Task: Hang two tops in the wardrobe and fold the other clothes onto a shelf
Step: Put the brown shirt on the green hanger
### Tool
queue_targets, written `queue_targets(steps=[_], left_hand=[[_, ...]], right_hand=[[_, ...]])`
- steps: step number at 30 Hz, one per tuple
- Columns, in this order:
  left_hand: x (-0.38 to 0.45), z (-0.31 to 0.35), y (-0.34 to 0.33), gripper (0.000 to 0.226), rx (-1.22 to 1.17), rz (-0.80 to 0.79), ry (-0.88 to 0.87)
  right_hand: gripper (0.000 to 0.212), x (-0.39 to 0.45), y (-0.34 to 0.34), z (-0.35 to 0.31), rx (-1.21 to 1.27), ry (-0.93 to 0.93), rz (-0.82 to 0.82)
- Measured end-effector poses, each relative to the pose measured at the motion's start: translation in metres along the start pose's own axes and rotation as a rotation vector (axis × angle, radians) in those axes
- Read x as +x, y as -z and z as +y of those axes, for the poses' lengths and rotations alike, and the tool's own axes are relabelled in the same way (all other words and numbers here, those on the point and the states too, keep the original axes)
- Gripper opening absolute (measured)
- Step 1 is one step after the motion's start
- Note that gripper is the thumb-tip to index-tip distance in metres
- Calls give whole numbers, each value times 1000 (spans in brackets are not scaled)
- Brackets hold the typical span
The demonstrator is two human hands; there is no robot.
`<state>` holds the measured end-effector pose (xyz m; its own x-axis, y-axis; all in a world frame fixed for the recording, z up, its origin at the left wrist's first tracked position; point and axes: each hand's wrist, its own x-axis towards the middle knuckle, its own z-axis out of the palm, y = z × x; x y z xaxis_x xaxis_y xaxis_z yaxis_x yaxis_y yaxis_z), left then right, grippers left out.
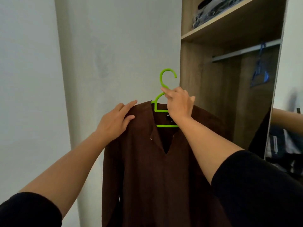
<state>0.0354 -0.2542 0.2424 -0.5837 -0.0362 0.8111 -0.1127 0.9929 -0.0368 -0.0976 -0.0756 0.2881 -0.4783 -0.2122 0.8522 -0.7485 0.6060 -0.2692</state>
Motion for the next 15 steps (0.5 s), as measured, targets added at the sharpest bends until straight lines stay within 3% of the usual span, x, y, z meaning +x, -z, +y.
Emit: queue_targets(steps=[4, 9, 15], left_hand=[[29, -2, -28, 49, 106, 27, -129], [88, 10, -61, 46, 77, 103, -74], [169, 26, -94, 50, 97, 110, -123]], right_hand=[[32, 27, -14, 16, -6, -51, 17], [34, 64, -32, 37, -18, -196, 65], [55, 102, -35, 68, -109, -269, 22]])
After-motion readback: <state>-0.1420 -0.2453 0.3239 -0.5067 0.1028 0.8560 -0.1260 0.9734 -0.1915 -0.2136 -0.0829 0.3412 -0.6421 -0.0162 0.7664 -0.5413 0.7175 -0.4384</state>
